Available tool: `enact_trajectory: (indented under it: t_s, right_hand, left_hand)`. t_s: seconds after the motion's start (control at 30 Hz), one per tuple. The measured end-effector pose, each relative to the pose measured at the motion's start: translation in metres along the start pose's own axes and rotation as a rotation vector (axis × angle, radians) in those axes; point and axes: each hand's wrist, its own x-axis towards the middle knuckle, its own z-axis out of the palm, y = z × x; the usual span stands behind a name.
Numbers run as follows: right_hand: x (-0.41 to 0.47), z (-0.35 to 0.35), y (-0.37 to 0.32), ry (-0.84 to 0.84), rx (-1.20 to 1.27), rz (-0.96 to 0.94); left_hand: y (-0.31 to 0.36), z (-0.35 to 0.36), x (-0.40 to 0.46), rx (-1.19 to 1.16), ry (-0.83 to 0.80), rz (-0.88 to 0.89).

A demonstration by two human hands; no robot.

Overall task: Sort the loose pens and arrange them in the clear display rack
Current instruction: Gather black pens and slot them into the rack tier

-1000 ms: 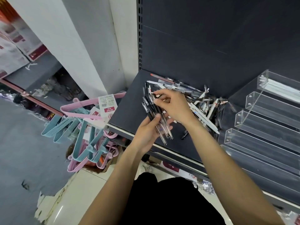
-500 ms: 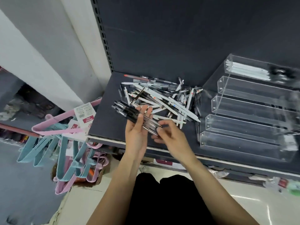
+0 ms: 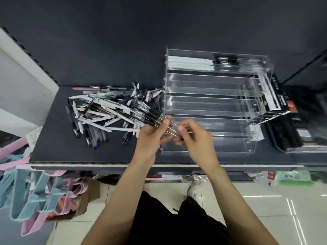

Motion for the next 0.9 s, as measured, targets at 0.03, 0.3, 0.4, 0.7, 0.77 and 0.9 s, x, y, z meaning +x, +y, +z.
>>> enact_trajectory:
  t_s: [0.03, 0.3, 0.4, 0.7, 0.77, 0.9]
  right_hand:
    - [0.002, -0.018, 0.008, 0.007, -0.095, -0.052]
    - [0.038, -0.151, 0.031, -0.001, -0.374, -0.428]
    - [0.052, -0.185, 0.034, -0.073, -0.372, -0.506]
    - [0.156, -0.282, 0.019, 0.137, -0.540, -0.571]
    - [0.179, -0.284, 0.013, 0.099, -0.643, -0.574]
    - [0.205, -0.271, 0.013, -0.044, -0.773, -0.644]
  left_hand:
    - [-0.004, 0.017, 0.000, 0.010, 0.015, 0.008]
    - [-0.034, 0.155, -0.004, 0.052, 0.154, 0.090]
    - [-0.034, 0.184, -0.004, 0.047, 0.180, 0.124]
    - [-0.024, 0.208, 0.025, -0.140, 0.129, 0.155]
    - [-0.021, 0.211, 0.036, -0.153, 0.097, 0.160]
    - [-0.018, 0.217, 0.054, -0.190, 0.081, 0.162]
